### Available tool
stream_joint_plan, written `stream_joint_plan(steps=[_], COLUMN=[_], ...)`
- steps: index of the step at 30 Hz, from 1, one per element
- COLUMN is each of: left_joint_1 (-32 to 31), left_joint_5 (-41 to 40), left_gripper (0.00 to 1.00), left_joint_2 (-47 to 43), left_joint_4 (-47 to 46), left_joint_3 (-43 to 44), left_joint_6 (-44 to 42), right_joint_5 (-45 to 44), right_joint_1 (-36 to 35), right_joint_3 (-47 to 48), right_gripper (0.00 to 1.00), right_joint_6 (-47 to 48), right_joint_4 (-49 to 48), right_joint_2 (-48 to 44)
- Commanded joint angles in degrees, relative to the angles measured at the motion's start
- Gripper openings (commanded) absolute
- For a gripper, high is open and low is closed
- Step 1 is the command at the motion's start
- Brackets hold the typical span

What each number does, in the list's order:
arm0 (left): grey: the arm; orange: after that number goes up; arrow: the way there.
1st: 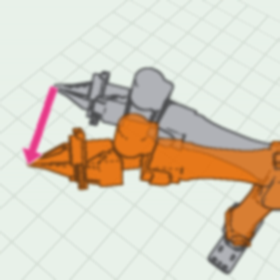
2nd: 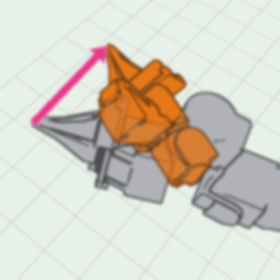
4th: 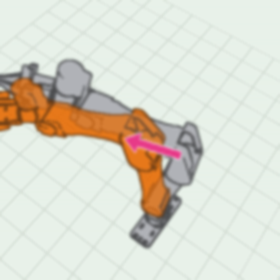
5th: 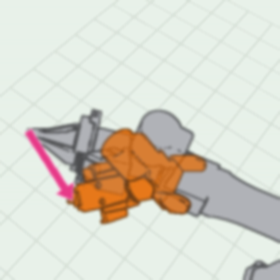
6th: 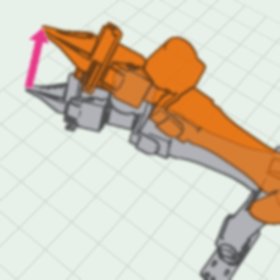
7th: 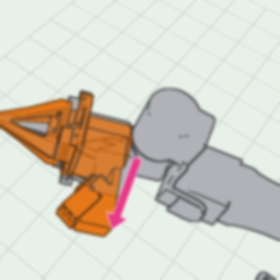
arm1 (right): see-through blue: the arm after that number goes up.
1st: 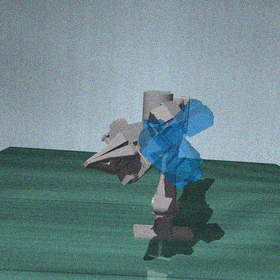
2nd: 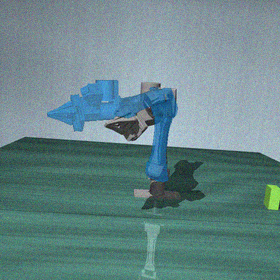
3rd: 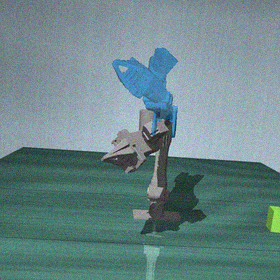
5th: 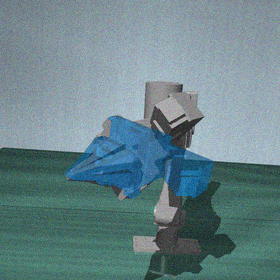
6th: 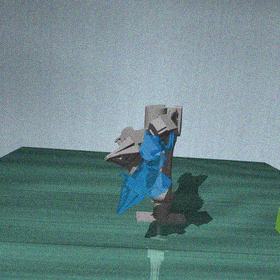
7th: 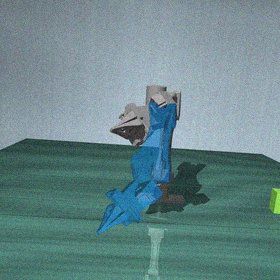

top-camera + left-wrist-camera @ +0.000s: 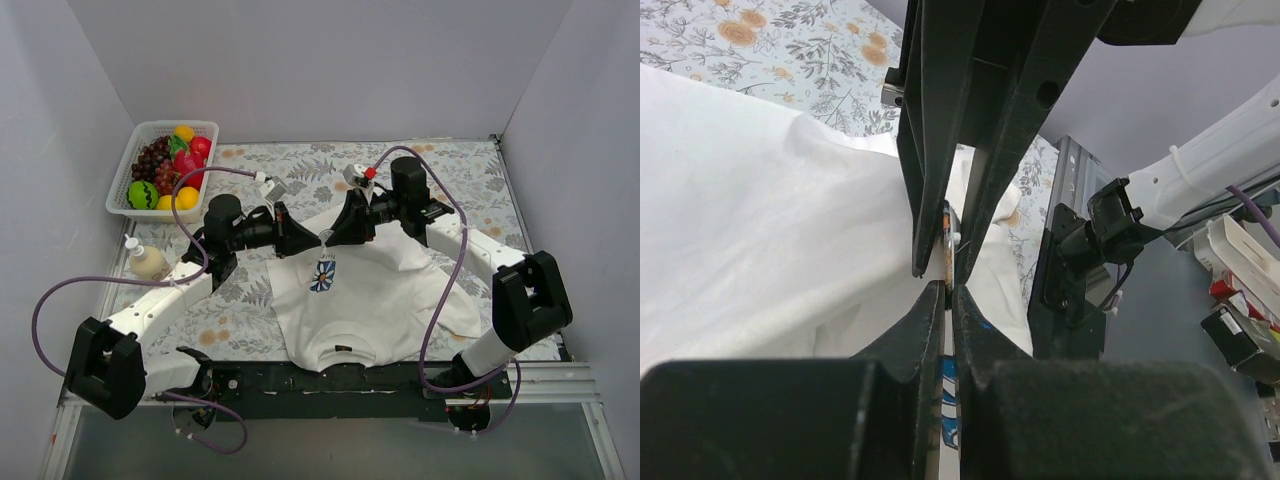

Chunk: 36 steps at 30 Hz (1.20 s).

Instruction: Pin the brooch onto the clothing

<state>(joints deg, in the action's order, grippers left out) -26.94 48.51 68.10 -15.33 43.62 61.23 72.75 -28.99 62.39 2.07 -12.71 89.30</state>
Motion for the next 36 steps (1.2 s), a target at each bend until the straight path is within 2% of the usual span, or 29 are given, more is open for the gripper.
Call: stream_joint_plan(steps=[1, 4, 10, 20, 27, 36], left_joint_1=[-0.2, -0.2, -0.2, -0.2, -0.6, -1.7], left_joint_5=[3.8, 4.1, 4.8, 4.7, 3.4, 2.3], left_gripper=[0.0, 0.0, 0.0, 0.0, 0.0, 0.0], left_joint_2=[0.2, 1.0, 2.5, 5.5, 5.3, 3.5], left_joint_4=[-1.3, -0.8, 0.7, 7.8, 10.8, 13.4], left_joint_3=[4.5, 5.3, 7.5, 14.1, 16.8, 19.2], left_joint_6=[-0.6, -0.9, -1.8, -4.5, -4.9, -6.2], right_joint_5=[-0.7, -1.6, -3.1, -10.0, -22.1, -29.3], right_joint_1=[-0.8, -1.0, -1.2, -2.8, -4.2, -4.7], right_joint_3=[3.4, 4.1, 5.0, 10.9, 15.5, 21.5], right_gripper=[0.18, 0.01, 0.01, 0.01, 0.01, 0.01], right_joint_6=[2.7, 3.4, 5.1, 10.9, 10.3, 7.6], right_joint_4=[2.9, 3.9, 6.6, 19.4, 25.6, 32.2], right_joint_2=[1.2, 1.2, 1.8, 4.5, 6.1, 8.6])
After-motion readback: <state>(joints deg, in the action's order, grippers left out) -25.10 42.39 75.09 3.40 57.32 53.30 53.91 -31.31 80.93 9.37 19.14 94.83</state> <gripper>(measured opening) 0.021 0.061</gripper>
